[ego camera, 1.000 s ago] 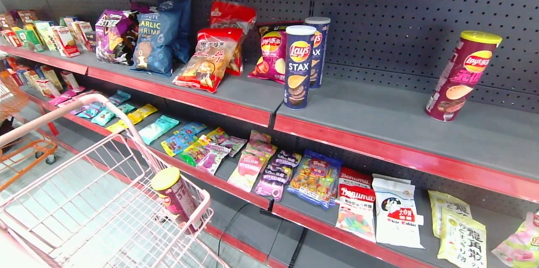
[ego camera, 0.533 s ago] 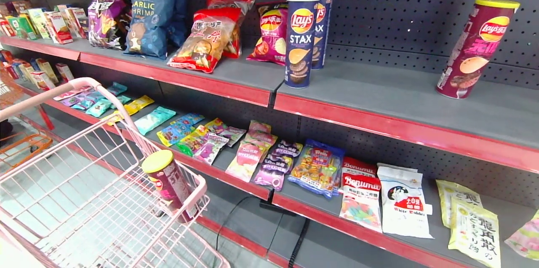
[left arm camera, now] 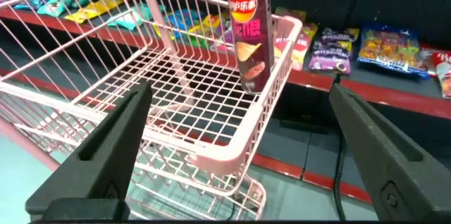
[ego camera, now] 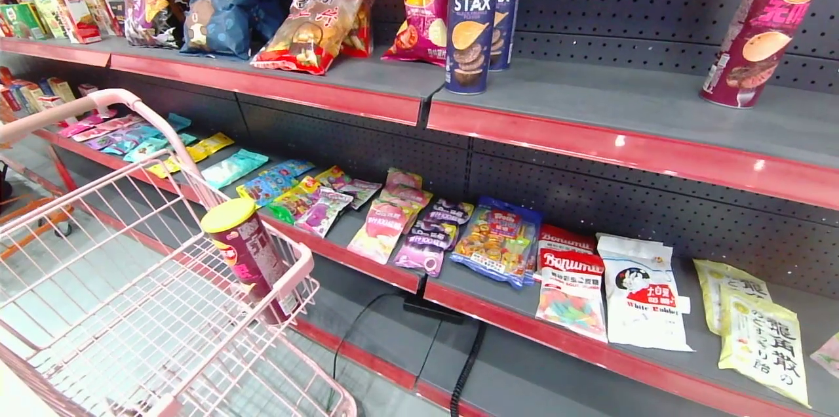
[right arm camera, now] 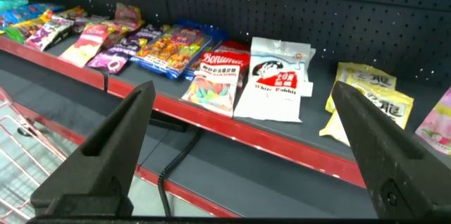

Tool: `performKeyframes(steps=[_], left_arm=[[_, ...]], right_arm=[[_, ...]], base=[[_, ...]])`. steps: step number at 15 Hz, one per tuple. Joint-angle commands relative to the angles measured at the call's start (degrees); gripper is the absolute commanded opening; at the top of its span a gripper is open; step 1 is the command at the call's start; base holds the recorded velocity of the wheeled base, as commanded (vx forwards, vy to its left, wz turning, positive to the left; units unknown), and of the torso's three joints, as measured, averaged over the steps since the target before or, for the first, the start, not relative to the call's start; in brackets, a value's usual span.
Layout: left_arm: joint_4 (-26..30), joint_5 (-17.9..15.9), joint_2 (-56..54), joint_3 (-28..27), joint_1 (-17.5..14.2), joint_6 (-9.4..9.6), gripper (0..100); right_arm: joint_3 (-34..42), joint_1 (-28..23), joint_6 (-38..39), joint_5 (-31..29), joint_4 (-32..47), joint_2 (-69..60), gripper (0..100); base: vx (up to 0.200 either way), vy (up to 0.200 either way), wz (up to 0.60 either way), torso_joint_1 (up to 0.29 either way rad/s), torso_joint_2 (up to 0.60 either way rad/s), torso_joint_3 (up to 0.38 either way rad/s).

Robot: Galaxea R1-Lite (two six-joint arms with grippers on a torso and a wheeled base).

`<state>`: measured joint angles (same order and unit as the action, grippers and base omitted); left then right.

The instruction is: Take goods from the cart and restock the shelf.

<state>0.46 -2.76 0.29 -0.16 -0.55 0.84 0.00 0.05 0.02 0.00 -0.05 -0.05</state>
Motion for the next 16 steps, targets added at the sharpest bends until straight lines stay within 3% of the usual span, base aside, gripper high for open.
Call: performKeyframes(steps=[1, 2, 3, 4, 5, 8, 10, 11, 13, 16], left_arm=[[0.0, 1.1, 0.1, -0.2, 0.0, 0.39, 100], [0.2, 1.9, 1.1, -3.2, -0.1, 0.48, 100], [0.4, 2.6, 7.0, -10.7, 0.0, -0.67, 100], [-0.3, 2.8, 23.7, -24.8, -0.1, -7.7, 100], [-0.7, 2.9, 30.8, -29.5, -0.1, -7.43, 100], [-5.6, 2.7, 46.8, -28.8, -1.7, -6.82, 100], [-12.6, 2.1, 54.2, -28.1, -1.8, -6.91, 100], [-19.4, -1.7, 60.9, -26.4, -1.8, -6.91, 100], [-21.7, -9.4, 66.3, -25.5, -2.2, -6.55, 100], [-23.9, -14.1, 72.5, -25.4, -4.0, -2.51, 100]], right_arm=[[0.0, 0.0, 0.0, 0.0, 0.0, 0.0, 100], [0.0, 0.0, 0.0, 0.0, 0.0, 0.0, 100], [0.0, 0.0, 0.0, 0.0, 0.0, 0.0, 100], [0.0, 0.0, -0.1, 0.0, 0.0, 0.0, 100], [0.0, 0.0, -0.1, 0.0, 0.0, 0.0, 100], [0.0, 0.0, -0.1, 0.0, 0.0, 0.0, 100], [0.0, 0.0, -0.1, 0.0, 0.0, 0.0, 100], [0.0, 0.0, -0.2, 0.0, 0.0, 0.0, 100], [0.0, 0.0, -0.2, 0.0, 0.0, 0.0, 100], [0.0, 0.0, -0.2, 0.0, 0.0, 0.0, 100]], base=[[0.0, 0.0, 0.0, -0.041, 0.13, 0.095], [0.0, 0.0, 0.0, -0.027, 0.08, 0.066], [0.0, 0.0, 0.0, 0.0, 0.0, 0.0], [0.0, 0.0, 0.0, 0.0, 0.0, 0.0], [0.0, 0.0, 0.0, 0.0, 0.0, 0.0], [0.0, 0.0, 0.0, 0.0, 0.0, 0.0], [0.0, 0.0, 0.0, 0.0, 0.0, 0.0], [0.0, 0.0, 0.0, 0.0, 0.0, 0.0], [0.0, 0.0, 0.0, 0.0, 0.0, 0.0], [0.0, 0.0, 0.0, 0.0, 0.0, 0.0]])
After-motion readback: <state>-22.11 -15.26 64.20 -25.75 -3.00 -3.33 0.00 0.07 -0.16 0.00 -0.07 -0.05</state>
